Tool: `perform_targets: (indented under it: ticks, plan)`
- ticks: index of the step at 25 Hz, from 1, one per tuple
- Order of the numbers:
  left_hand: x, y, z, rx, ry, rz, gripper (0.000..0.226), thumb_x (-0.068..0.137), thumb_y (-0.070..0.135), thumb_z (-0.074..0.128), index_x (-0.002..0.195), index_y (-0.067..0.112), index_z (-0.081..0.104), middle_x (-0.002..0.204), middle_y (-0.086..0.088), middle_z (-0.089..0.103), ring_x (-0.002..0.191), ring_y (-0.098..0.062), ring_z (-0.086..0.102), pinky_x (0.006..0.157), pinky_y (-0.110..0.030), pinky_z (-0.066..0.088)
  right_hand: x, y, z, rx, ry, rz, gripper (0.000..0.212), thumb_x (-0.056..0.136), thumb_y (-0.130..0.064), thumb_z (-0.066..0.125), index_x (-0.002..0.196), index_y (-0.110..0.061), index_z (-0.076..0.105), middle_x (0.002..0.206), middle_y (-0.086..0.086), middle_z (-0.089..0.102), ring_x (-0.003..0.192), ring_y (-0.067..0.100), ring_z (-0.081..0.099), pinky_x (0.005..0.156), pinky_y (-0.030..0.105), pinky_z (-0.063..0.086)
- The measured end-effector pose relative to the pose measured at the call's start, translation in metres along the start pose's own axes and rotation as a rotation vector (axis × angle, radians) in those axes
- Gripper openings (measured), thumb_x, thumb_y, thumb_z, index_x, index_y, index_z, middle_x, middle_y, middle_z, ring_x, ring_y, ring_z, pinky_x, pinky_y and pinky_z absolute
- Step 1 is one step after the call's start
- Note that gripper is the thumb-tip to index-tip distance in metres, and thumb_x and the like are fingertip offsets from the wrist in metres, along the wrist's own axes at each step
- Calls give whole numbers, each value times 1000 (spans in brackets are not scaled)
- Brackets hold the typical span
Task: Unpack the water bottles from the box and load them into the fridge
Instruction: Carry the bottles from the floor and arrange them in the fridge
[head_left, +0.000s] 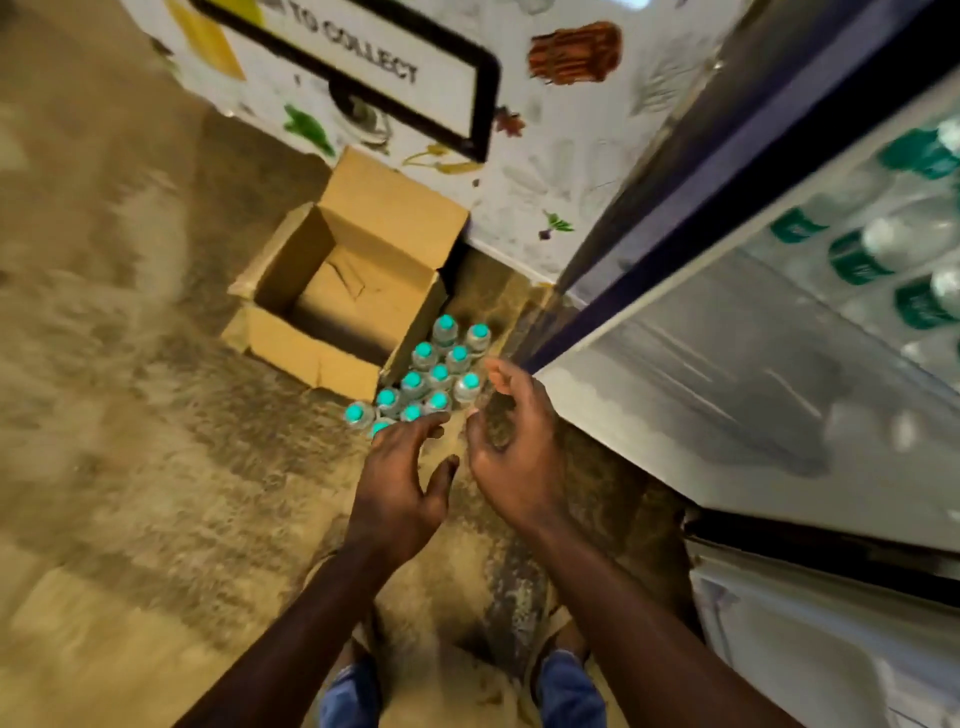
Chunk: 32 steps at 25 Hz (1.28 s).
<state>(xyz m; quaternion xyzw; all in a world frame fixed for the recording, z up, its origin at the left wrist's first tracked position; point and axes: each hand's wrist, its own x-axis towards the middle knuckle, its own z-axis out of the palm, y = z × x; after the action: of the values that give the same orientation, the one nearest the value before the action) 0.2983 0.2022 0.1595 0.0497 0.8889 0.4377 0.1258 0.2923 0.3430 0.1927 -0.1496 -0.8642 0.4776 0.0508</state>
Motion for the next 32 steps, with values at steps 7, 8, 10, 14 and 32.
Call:
perform_targets:
  ticks: [7, 8, 10, 14, 32]
  plan:
    - [0, -151, 0, 191, -47, -298, 50, 83, 20, 75, 130, 14, 60, 112, -8, 70, 107, -31, 63, 93, -39, 48, 1, 48, 100, -208, -264, 102, 59, 83, -11, 69, 138, -18, 51, 135, 3, 59, 127, 18, 53, 106, 33, 45]
    - [2, -164, 4, 205, -65, -318, 51, 84, 21, 75, 132, 14, 58, 115, -9, 69, 109, -31, 62, 94, -39, 47, -1, 57, 110, -234, -303, 115, 60, 84, -13, 70, 140, -20, 49, 137, 2, 58, 129, 17, 51, 105, 32, 43]
    - [8, -185, 14, 220, -111, -363, 54, 86, 21, 73, 136, 14, 54, 126, -11, 64, 117, -32, 58, 99, -40, 46, -4, 74, 127, -274, -350, 126, 60, 86, -14, 69, 141, -22, 47, 136, 2, 57, 128, 18, 50, 104, 35, 44]
    - [29, -214, 34, 329, -181, -392, 68, 90, 19, 68, 150, 15, 37, 148, -11, 46, 132, -32, 48, 106, -42, 43, -6, 112, 156, -396, -459, 145, 59, 87, -23, 70, 141, -25, 45, 137, 4, 55, 127, 24, 51, 103, 41, 46]
    - [64, -300, 111, 532, -150, -287, 73, 81, 1, 74, 141, 25, 40, 144, -9, 44, 111, -33, 62, 85, -46, 55, -5, 236, 269, -407, -435, 459, 62, 73, -29, 88, 126, -29, 55, 115, 4, 71, 107, 26, 68, 88, 39, 58]
